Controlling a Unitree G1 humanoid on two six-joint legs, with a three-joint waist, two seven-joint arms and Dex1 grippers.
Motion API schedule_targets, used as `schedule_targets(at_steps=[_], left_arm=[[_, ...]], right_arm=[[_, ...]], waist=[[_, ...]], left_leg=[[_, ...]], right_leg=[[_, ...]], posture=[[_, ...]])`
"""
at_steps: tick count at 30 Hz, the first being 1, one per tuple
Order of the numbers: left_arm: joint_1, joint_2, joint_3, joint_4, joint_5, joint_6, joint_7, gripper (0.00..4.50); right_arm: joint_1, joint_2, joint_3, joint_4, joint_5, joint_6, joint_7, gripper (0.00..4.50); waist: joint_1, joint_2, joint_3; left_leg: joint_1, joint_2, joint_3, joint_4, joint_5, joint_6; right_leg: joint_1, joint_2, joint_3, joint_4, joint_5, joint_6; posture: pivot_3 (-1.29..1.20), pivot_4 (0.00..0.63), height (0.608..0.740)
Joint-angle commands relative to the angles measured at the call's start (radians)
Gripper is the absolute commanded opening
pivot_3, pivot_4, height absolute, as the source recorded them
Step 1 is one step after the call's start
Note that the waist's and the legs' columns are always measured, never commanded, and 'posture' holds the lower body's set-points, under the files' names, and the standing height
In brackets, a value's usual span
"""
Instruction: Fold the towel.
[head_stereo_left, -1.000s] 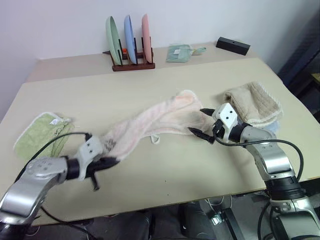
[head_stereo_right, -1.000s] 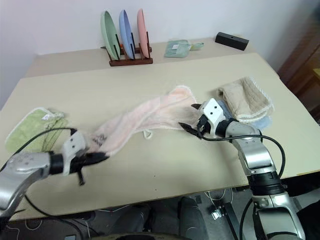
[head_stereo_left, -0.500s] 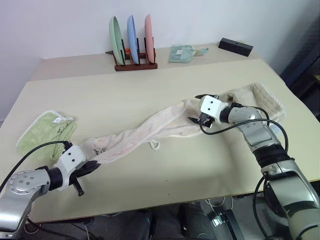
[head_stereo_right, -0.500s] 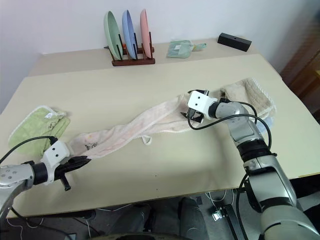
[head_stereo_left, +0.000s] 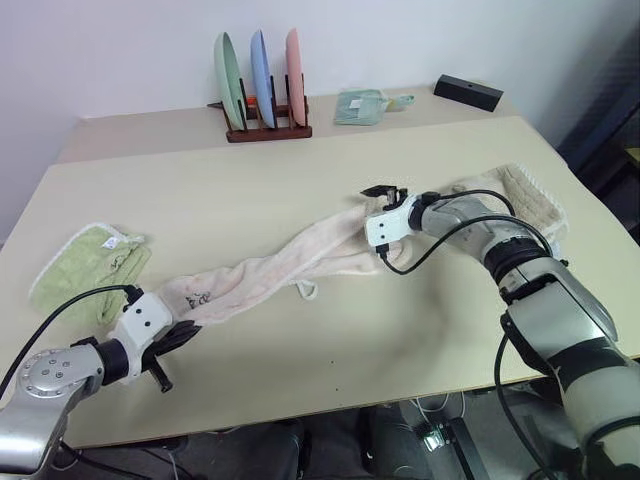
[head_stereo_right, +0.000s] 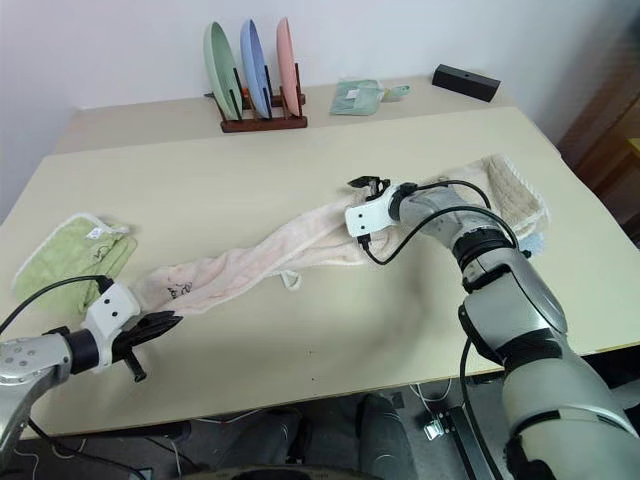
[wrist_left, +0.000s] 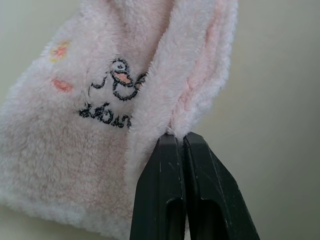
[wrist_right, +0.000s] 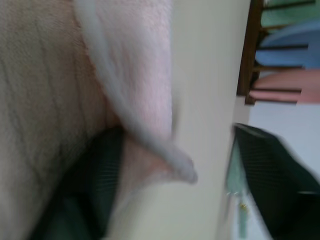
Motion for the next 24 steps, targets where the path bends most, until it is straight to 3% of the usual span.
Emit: schedule_targets(at_steps=[1,3,10,15,19,21,24], left_arm=[[-0.001,-0.039,0.008,0.004,-0.001,-0.027,0.034,0.0],[-0.002,-0.051,0.006,-0.001,-0.001,-0.028,0.041,0.0],[-0.015,-0.074,0.02,0.0,0.005,-0.053,0.066,0.0],[-0.058,-0.076,0.108,-0.021,-0.074,-0.003,0.08,0.0],[-0.103,-0.073,0.124,-0.003,-0.079,-0.011,0.088,0.0],[-0.215,-0.087,0.119,0.045,-0.07,-0.032,0.135,0.0],[-0.51,-0.095,0.086,0.229,0.003,-0.09,0.243,0.0]], right_arm=[[-0.04,0.007,0.007,0.025,-0.029,-0.014,-0.082,1.09],[-0.038,0.007,0.008,0.032,-0.036,-0.017,-0.103,0.05],[0.001,-0.059,-0.04,-0.016,0.02,-0.062,-0.064,0.01],[0.199,-0.241,-0.157,-0.346,0.392,-0.159,0.396,0.01],[0.351,-0.32,-0.24,-0.618,0.584,0.02,0.601,0.01],[0.354,-0.322,-0.292,-0.661,0.572,0.085,0.565,0.01],[0.232,-0.3,-0.315,-0.572,0.432,0.131,0.41,0.01]], waist=[[0.002,0.0,0.0],[0.003,0.0,0.0],[-0.002,0.0,0.0],[0.002,0.0,0.0],[-0.008,0.0,0.0],[-0.011,0.0,0.0],[-0.004,0.0,0.001]], left_leg=[[0.0,0.0,0.0,0.0,0.0,0.0],[0.0,0.0,0.0,0.0,0.0,0.0],[0.0,0.0,0.0,0.0,0.0,0.0],[-0.002,0.0,-0.002,0.001,0.0,0.0],[-0.001,0.001,-0.001,0.001,0.0,0.0],[-0.001,0.001,-0.001,0.001,0.0,0.0],[-0.001,0.001,-0.001,0.003,0.001,-0.001]], right_leg=[[0.0,0.0,0.0,0.0,0.0,0.0],[0.0,0.0,0.0,0.0,0.0,0.0],[0.0,0.0,0.0,0.0,0.0,0.0],[0.0,-0.001,-0.001,-0.001,0.0,0.0],[0.001,-0.001,-0.001,-0.002,0.0,0.0],[0.001,-0.001,0.0,-0.001,0.0,0.0],[0.001,-0.001,-0.001,0.001,0.001,-0.001]], posture=[[0.0,0.15,0.74],[0.0,0.15,0.74],[0.0,0.15,0.74],[0.0,0.15,0.74],[0.0,0.15,0.74],[0.0,0.15,0.74],[0.0,0.15,0.74]])
